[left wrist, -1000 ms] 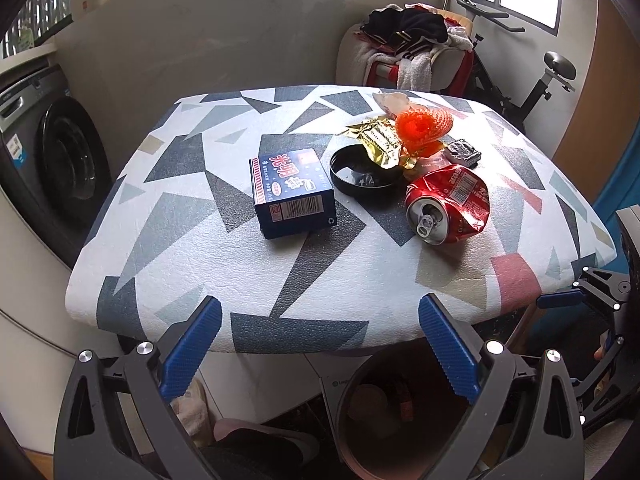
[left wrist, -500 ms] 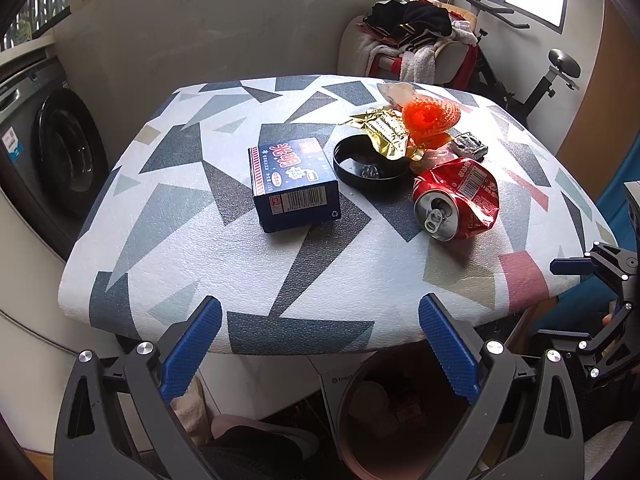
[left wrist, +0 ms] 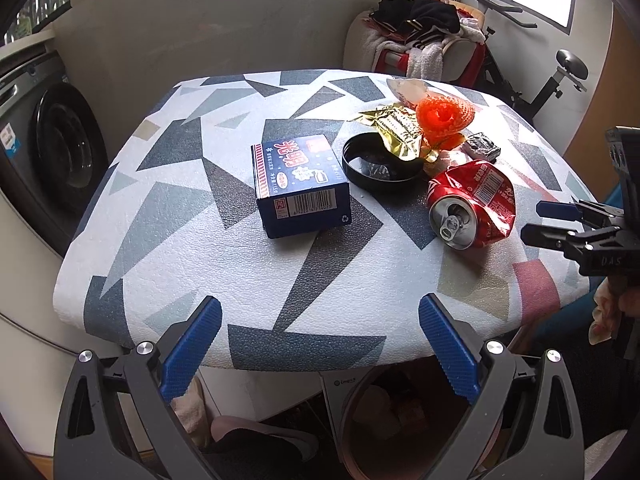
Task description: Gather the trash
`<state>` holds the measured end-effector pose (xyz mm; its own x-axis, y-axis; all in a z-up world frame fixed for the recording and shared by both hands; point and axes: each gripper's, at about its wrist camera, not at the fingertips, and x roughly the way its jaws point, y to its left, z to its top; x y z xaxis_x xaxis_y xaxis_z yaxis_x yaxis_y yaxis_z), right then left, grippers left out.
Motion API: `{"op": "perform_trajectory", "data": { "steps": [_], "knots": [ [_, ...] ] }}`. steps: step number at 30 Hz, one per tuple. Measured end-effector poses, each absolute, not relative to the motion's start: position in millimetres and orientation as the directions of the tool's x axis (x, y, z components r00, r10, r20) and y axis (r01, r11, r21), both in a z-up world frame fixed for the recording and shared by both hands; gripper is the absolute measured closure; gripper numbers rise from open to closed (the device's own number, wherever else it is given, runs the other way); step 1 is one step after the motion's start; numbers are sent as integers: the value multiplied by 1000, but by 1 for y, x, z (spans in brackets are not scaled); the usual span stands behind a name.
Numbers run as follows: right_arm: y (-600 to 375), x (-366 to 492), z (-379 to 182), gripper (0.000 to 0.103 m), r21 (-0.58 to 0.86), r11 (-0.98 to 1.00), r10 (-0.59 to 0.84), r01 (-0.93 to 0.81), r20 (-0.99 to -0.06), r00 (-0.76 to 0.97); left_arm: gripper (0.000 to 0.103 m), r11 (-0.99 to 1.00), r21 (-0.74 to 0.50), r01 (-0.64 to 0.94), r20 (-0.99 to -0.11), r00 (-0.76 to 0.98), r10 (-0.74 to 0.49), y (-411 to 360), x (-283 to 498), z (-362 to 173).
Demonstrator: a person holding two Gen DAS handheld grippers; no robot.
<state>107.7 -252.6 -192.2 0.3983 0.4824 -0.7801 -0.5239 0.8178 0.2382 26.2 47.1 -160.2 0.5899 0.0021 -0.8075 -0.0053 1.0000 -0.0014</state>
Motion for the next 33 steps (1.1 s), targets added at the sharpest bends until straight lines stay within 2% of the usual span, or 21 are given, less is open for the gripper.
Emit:
{"op": "perform_trajectory", "data": {
  "steps": [7,18,20,21,22,24,33],
  "knots": [
    [-238,152,-199,32,255,833,480,-490,-773,415,7,1000,4,-10,-805,594,9,47,36,-159],
    [-227,167,-212,42,279,829,492,-484,-775,396,7,1000,6,-12,-804,595,12,50,44,-158],
    [-229,168,-212,50,302,821,511,-485,-768,387,7,1000,6,-12,-804,595,12,50,44,-159],
    [-229,168,-211,62,317,810,528,-493,-760,378,7,1000,6,-11,-804,595,11,50,45,-159],
    [-229,166,-209,69,321,802,538,-504,-755,374,7,1000,6,-10,-804,595,11,50,46,-159],
    [-227,163,-205,76,301,797,535,-524,-753,382,7,1000,6,-9,-804,594,10,49,47,-159],
    [-237,151,-190,78,316,789,565,-528,-711,419,7,1000,8,-8,-805,594,12,47,48,-159]
  ]
}}
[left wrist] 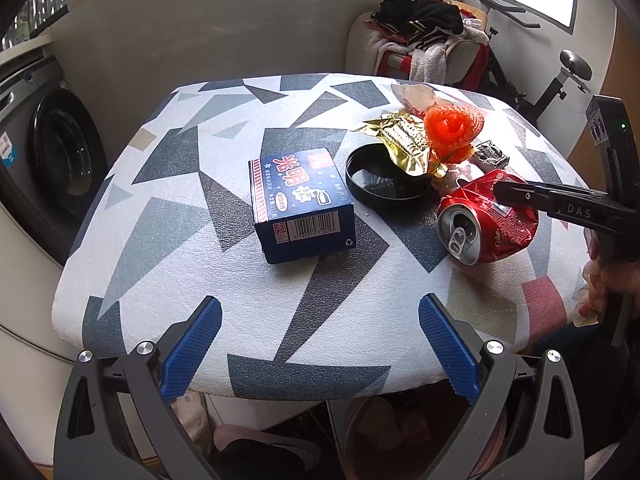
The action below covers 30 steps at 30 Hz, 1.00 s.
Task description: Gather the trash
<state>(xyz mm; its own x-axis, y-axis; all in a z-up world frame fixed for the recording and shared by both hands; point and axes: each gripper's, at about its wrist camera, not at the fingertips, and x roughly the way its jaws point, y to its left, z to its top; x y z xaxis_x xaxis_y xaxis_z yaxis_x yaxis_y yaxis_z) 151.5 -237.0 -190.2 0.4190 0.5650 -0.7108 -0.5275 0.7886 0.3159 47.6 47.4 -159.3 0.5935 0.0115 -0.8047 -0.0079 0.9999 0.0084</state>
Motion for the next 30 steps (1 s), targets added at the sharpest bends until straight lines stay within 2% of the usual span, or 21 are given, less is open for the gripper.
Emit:
{"op": "perform_trajectory", "data": {
  "steps": [15,21,30],
  "knots": [
    [-260,139,-171,78,260,819,529,-511,-687,498,6,1000,2,-7,-819,574,6,49,79,-170],
    [-274,135,-171,78,255,834,512,-489,-685,517,7,984,-118,-134,-832,555,-24,74,128,-174],
    [-286,129,-169,78,252,846,500,-471,-682,534,7,981,-79,-180,-867,497,22,81,185,-195]
  ]
}}
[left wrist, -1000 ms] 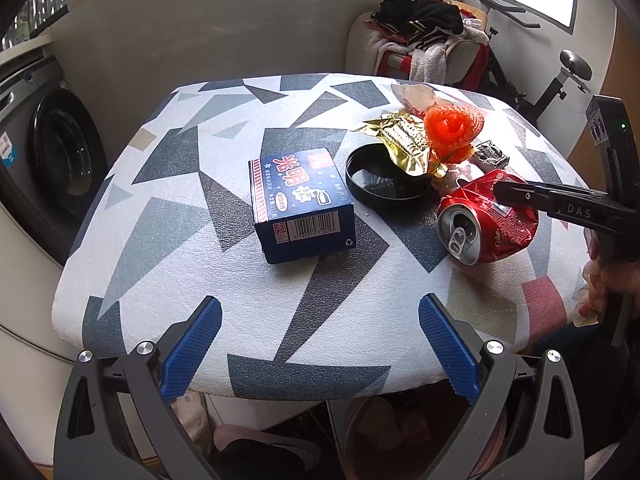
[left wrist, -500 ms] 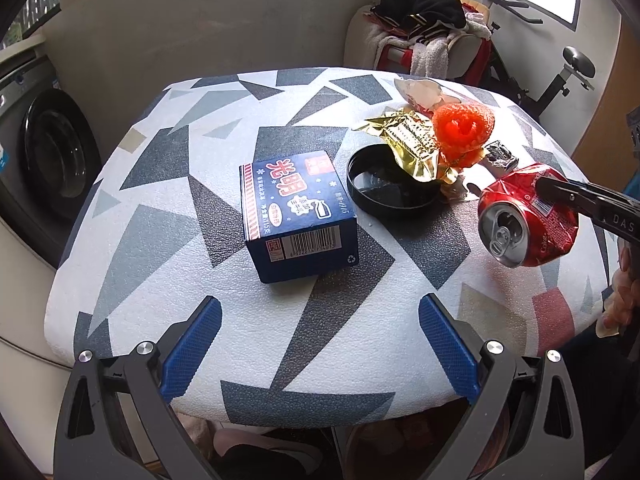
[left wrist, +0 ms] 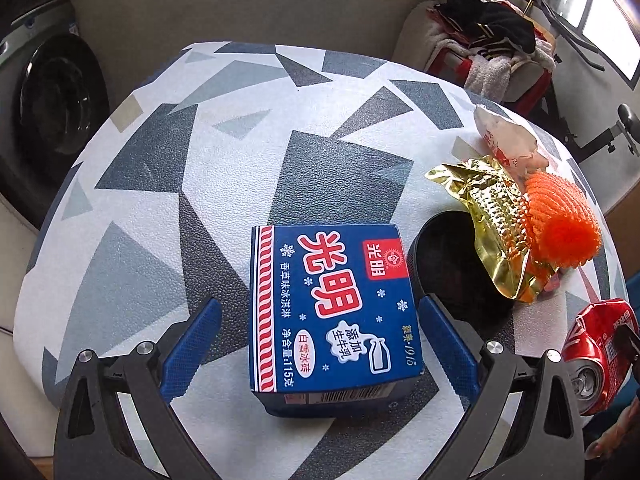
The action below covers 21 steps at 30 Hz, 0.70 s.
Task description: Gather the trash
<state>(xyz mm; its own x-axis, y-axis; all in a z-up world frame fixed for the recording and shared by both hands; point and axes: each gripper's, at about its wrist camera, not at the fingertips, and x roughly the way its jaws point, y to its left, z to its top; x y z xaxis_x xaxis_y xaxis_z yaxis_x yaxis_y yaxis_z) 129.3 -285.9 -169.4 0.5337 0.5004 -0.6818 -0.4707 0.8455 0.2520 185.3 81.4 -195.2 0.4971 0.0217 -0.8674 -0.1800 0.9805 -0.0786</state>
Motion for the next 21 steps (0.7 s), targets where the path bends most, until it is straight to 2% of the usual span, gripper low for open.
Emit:
{"op": "perform_trajectory", "data": {
  "steps": [2,3,4,11,21],
  "knots": [
    [-288,127,-169,78,251,847,499,-469,-682,535,10,983,-81,-164,-871,492,10,80,188,-199],
    [-289,125,-169,78,252,847,499,-469,-682,535,24,984,-85,-156,-874,485,1,80,188,-201],
    [-290,125,-169,78,252,847,498,-467,-682,535,26,985,-89,-150,-875,484,-5,81,187,-202],
    [-294,117,-167,78,257,844,504,-471,-680,533,27,984,-110,-141,-859,511,-23,88,165,-193],
    [-295,90,-156,78,225,836,506,-501,-669,544,27,989,-150,16,-810,572,-132,53,101,-155]
  ]
}}
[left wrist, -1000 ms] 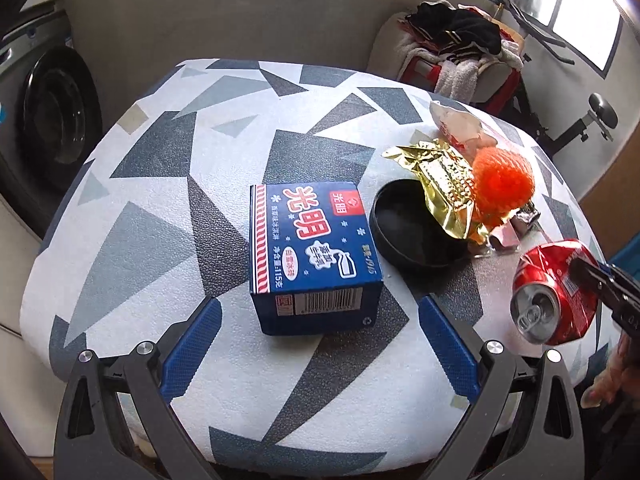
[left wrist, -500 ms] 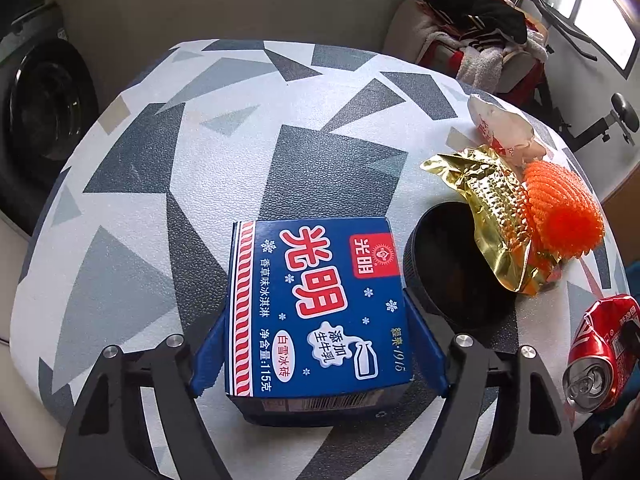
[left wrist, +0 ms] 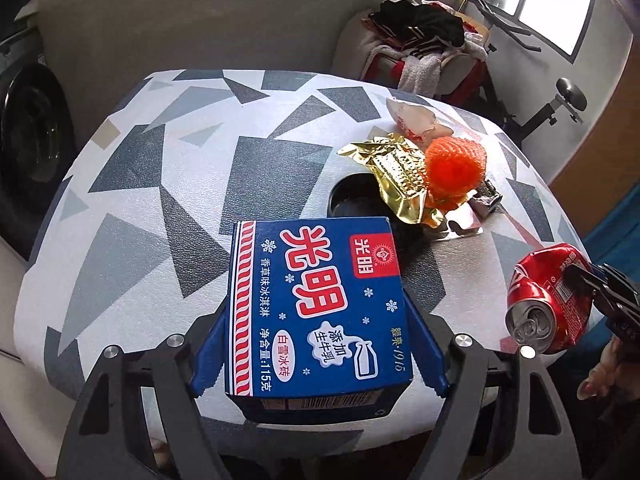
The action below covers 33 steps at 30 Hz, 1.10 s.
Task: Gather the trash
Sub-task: 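Lower milk carton into brown bin with left tool while right tool holds can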
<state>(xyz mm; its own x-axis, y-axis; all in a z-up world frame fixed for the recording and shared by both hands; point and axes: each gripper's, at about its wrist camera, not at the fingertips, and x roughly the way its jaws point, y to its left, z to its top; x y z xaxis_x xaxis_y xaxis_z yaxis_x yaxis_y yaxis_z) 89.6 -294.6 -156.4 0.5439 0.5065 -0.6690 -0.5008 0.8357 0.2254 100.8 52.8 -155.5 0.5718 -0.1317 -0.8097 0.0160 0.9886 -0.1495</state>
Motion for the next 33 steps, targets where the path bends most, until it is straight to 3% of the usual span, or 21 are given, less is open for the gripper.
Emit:
{"op": "perform_trajectory", "data": {
  "steps": [7,15,24,30,33],
  "knots": [
    [-307,71,-148,78,230,840,508,-491,-653,562,27,980,-133,147,-789,582,-194,12,42,-148],
    [-320,55,-147,78,243,848,503,-470,-647,573,27,955,-109,275,-832,501,-239,-28,-9,-177],
    [-321,45,-151,78,254,847,507,-467,-650,566,26,948,-162,274,-876,402,-266,-39,-38,-215],
    [-315,40,-154,78,251,836,519,-488,-653,552,12,957,-163,241,-865,432,-256,-33,-36,-207],
    [-310,36,-155,78,248,822,531,-512,-657,535,12,966,-158,203,-849,472,-238,-22,-32,-196]
  ]
}}
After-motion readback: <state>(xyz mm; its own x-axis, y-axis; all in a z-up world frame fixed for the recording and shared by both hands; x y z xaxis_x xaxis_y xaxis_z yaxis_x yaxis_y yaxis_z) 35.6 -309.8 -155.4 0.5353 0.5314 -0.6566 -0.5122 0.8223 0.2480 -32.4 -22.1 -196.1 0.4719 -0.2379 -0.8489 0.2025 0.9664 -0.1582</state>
